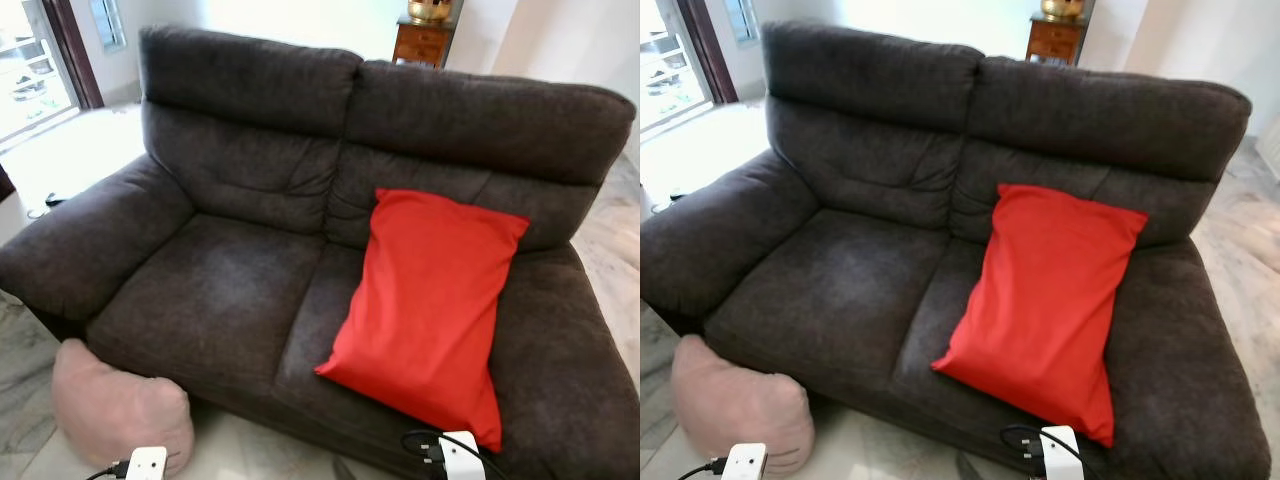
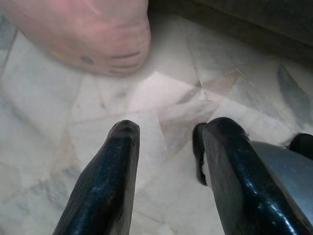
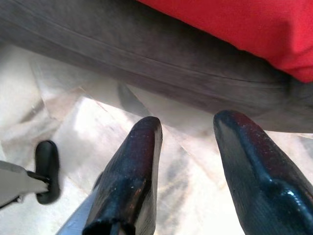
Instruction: Move the pillow to the sofa from floor
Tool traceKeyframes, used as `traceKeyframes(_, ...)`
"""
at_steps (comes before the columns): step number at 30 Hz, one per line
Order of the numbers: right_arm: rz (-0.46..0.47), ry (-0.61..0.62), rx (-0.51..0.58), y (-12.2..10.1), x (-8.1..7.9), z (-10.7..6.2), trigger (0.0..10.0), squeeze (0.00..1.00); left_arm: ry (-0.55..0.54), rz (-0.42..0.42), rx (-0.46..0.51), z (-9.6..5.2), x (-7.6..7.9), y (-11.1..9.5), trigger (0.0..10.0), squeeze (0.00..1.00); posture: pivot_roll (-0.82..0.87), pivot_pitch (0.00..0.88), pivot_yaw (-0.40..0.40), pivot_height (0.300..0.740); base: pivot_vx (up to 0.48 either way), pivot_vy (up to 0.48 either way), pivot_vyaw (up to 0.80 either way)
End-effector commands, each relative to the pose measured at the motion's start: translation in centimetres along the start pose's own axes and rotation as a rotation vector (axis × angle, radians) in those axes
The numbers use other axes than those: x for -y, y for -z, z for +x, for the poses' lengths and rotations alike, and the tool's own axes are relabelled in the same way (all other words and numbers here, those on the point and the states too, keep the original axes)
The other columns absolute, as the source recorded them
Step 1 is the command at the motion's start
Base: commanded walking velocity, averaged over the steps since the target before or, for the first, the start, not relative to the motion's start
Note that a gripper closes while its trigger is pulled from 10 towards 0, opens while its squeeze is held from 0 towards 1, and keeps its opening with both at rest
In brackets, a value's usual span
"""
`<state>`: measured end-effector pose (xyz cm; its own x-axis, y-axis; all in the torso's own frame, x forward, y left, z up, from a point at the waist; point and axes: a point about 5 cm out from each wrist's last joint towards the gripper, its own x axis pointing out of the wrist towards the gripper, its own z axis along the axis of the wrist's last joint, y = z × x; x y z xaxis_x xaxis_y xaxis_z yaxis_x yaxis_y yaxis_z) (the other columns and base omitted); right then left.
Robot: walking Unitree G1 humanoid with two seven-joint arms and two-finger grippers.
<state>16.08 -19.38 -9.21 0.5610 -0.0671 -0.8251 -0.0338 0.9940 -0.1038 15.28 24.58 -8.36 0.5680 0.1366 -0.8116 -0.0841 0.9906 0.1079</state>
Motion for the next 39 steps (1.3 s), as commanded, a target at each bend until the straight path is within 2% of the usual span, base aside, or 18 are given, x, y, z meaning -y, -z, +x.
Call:
traceKeyframes(1, 0.006, 0.018, -0.001, 0.08, 0.51, -0.05, 10.0, 0.00, 0.006, -0.002, -0.014, 0.04, 0.23, 0.11, 10.0, 0.00, -0.02, 0.000, -0.026, 0.740, 0.000, 0.262, 0.00)
traceKeyframes(39, -0.012, 0.004, 0.000, -0.02, 0.46, -0.02, 10.0, 0.00, 0.007, -0.011, -0.014, 0.05, 0.35, 0.13, 10.0, 0.00, -0.01, 0.000, -0.033, 0.740, 0.000, 0.287, 0.00)
